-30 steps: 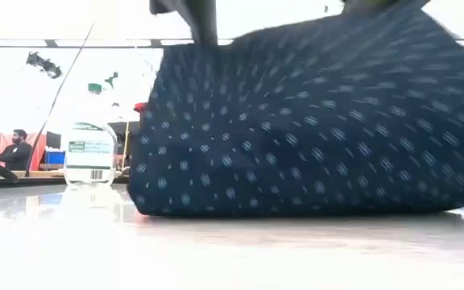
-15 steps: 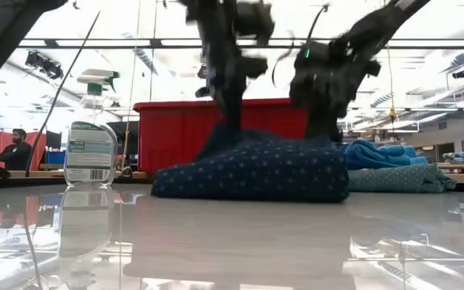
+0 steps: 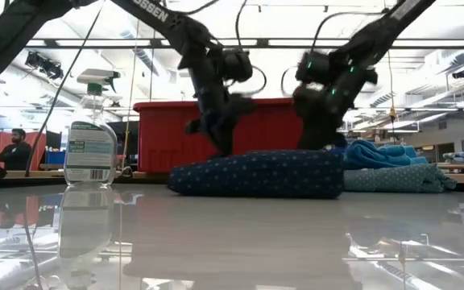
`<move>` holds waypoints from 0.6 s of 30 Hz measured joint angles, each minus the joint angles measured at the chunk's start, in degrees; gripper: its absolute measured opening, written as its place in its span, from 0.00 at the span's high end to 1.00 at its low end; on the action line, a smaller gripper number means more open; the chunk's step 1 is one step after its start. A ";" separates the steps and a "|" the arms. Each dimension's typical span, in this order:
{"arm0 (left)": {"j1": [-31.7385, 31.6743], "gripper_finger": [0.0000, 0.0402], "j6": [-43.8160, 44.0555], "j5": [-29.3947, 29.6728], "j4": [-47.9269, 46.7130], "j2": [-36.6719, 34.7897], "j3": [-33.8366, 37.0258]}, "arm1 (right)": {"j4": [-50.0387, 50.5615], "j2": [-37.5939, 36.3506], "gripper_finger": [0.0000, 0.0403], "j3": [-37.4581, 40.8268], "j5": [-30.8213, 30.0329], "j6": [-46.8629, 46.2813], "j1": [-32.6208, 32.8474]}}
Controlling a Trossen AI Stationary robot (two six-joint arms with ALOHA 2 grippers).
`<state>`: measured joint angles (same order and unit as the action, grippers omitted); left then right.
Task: Fold laundry
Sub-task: Fold the dark blue polo shirt
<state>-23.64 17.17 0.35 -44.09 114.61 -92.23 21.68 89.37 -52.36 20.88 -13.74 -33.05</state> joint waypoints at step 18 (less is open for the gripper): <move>10.37 0.71 19.69 3.71 -4.52 -7.59 -3.87 | -19.10 4.14 0.68 0.07 -6.56 2.26 11.59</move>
<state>-13.27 36.85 4.06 -48.61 107.02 -96.09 2.58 93.51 -52.29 14.32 -11.48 -21.46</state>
